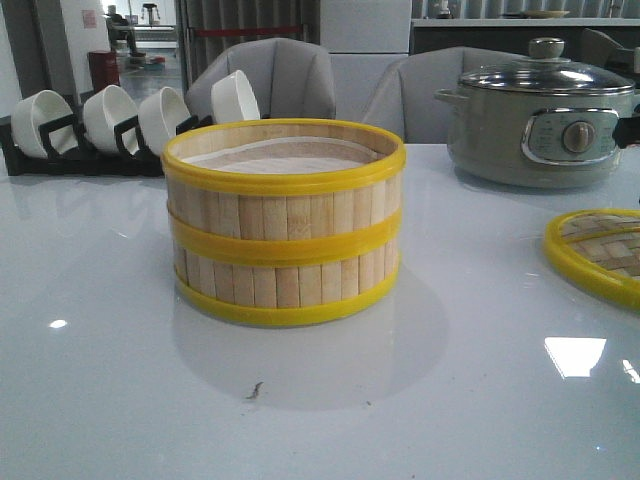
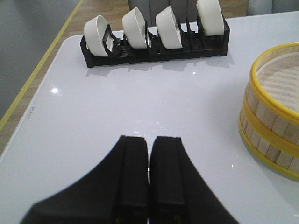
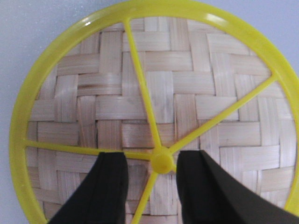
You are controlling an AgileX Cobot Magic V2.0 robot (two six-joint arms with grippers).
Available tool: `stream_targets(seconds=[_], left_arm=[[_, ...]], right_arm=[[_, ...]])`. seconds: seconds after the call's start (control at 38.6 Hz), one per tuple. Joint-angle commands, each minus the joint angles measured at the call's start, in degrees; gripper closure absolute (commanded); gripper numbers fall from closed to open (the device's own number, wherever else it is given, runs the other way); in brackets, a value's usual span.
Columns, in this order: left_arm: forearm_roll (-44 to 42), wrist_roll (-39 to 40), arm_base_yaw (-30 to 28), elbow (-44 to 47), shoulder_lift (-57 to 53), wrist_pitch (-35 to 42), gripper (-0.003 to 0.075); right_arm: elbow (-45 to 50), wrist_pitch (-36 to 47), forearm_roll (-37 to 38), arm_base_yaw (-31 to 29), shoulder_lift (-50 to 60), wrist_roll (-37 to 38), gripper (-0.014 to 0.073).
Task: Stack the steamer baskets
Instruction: 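Move the right gripper over the woven lid and grasp its center hub, then lift the lid with the right gripper and carry it over the stack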
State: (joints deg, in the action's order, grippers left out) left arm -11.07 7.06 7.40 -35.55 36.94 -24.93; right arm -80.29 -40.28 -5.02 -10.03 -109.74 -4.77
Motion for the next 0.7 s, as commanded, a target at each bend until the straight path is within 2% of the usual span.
stream_targets(seconds=[0.0, 0.44, 0.67], left_arm=[[-0.4, 0.4, 0.1, -1.6, -0.1, 4.9, 0.0633], [-0.4, 0.4, 0.1, -1.6, -0.1, 4.9, 0.0633], [-0.4, 0.4, 0.1, -1.6, -0.1, 4.9, 0.0633]], right_arm=[[-1.9, 1.7, 0.4, -0.5, 2.4, -0.3, 0.0225], [-2.0, 2.8, 0.4, -0.8, 1.2, -0.2, 0.0228], [-2.0, 2.8, 0.4, -0.8, 1.2, 0.6, 0.0351]])
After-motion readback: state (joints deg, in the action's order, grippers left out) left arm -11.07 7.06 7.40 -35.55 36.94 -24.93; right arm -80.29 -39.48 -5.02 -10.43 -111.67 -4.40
